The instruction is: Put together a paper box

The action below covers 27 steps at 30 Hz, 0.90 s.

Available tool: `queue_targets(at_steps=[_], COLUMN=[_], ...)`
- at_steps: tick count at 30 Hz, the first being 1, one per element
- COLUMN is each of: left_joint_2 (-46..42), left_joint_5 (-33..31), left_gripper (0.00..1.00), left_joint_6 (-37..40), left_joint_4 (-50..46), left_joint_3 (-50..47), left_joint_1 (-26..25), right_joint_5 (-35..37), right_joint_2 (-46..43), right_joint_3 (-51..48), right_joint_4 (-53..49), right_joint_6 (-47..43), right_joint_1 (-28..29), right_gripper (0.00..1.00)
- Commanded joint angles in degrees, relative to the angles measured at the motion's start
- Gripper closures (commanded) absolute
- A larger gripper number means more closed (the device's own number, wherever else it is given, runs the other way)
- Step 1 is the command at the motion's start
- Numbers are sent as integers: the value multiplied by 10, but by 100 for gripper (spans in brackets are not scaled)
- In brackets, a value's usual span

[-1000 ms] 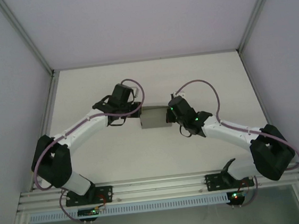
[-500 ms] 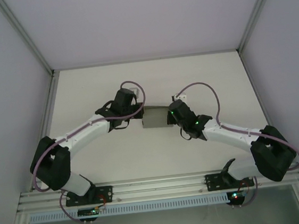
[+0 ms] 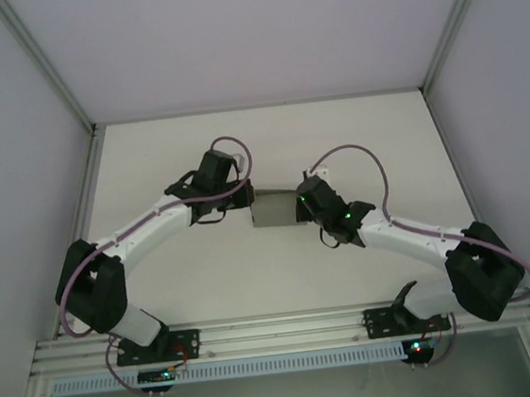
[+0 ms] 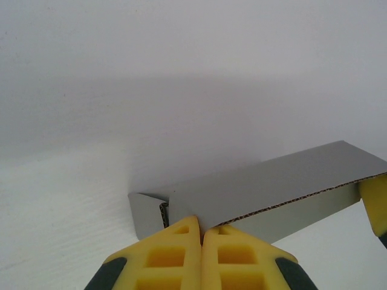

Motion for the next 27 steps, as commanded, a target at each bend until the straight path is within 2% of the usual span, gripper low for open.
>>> queue_targets(at_steps=[1, 8, 13, 17, 20, 23, 27], left_joint_2=[18, 35, 33, 31, 36, 35, 34], left_joint_5=[37, 25, 2, 7, -22, -40, -32], left_gripper=[100, 100, 100, 100, 100, 100, 100], left_joint_6=[-37, -45, -40, -43, -46, -48, -29], left_joint_4=[-73, -85, -87, -71, -81, -82, -70], left_joint_3=[3, -25, -71, -123, -141, -150, -118], left_joint_1=[1, 18, 17, 15, 5, -5, -13], right_joint_5=[-64, -65, -52, -44, -37, -29, -27], right_joint_2=[36, 39, 39, 39, 37, 31, 31], right_joint_3=[-18, -12, -24, -40, -44, -49, -40], right_joint_4=[-113, -122, -103, -83, -69, -61, -73], right_joint_6=[10, 5, -18, -39, -61, -75, -71], right_joint_1=[10, 9, 10, 11, 15, 22, 23], right_gripper=[100, 100, 100, 100, 100, 100, 100])
